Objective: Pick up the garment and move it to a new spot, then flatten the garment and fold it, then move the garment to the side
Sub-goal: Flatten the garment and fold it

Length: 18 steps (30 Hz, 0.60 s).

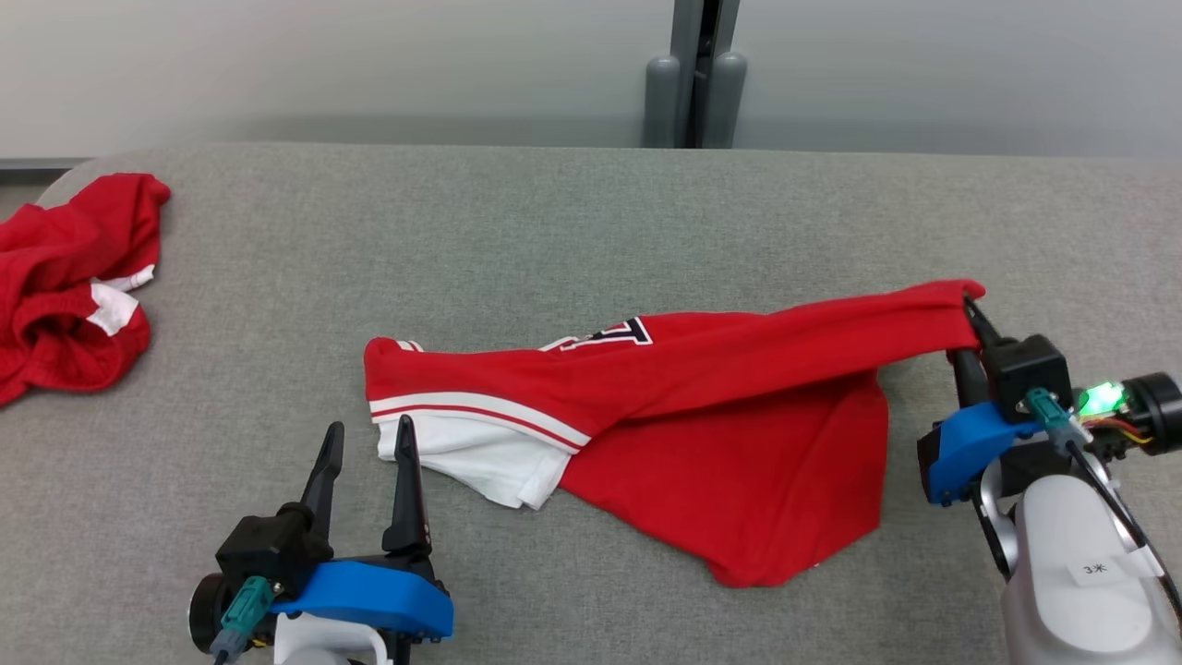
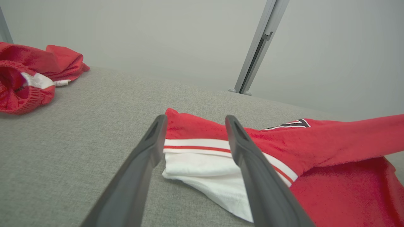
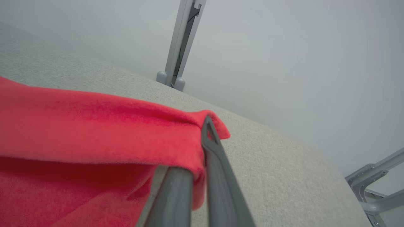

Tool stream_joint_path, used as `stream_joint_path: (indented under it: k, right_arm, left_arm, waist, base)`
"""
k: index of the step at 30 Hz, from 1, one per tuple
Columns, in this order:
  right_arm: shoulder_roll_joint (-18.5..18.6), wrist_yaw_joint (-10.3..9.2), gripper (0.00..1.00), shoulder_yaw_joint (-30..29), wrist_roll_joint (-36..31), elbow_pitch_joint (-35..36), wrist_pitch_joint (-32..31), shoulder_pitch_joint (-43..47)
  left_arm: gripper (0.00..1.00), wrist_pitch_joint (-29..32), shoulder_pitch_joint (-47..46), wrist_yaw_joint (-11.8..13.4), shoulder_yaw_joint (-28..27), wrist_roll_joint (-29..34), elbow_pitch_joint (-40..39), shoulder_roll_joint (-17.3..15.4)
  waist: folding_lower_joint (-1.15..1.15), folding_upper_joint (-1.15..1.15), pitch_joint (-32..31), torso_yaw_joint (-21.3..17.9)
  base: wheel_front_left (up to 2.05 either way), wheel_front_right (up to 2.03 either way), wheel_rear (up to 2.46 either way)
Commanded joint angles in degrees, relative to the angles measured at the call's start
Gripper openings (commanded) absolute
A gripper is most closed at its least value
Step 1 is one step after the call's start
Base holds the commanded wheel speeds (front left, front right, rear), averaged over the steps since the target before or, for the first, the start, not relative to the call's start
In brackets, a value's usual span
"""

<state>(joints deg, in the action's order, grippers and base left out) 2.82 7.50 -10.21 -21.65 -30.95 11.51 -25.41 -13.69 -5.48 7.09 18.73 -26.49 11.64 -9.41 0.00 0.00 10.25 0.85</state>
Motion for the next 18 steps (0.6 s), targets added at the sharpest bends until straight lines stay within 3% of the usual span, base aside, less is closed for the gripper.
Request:
stream_joint_path:
  k: [1, 5, 8, 11, 18]
  right_arm:
    - [0.14, -0.01, 0.00, 0.26, -1.53, 3.78, -1.71, 1.99]
    - [1.68, -0.01, 0.00, 3.61, -4.22, 14.87, -8.36, 9.53]
    - [2.55, -0.01, 0.00, 5.14, -4.51, 19.42, -11.71, 14.06]
    - [2.33, -0.01, 0.00, 7.95, -2.09, 24.97, -16.12, 21.05]
    - [1.56, -0.01, 0.03, 13.86, 5.28, 27.47, -19.82, 30.20]
  left_arm:
    - [1.00, -0.17, 0.20, 0.26, 0.09, 0.10, -0.22, -0.19]
    - [1.00, -0.23, 0.54, 0.48, 0.29, -0.09, -0.49, -0.24]
    - [1.00, -0.31, 0.73, 0.61, 0.09, -0.18, -0.66, -0.43]
    - [1.00, -0.41, 1.05, 0.69, -0.30, -0.47, -0.92, -0.73]
    - [1.00, -0.36, 0.43, 0.64, -0.39, -0.61, -1.10, -1.26]
  waist:
    - [0.00, 0.00, -0.46, -0.54]
    - [0.00, 0.00, -0.72, -1.28]
    - [0.00, 0.00, -0.65, -1.68]
    - [0.00, 0.00, -0.52, -2.36]
    - [0.00, 0.00, -0.66, -3.82]
  base:
    - [0.00, 0.00, 0.00]
    - [0.00, 0.00, 0.00]
    - [0.00, 0.00, 0.00]
    - [0.00, 0.00, 0.00]
    - [0.00, 0.00, 0.00]
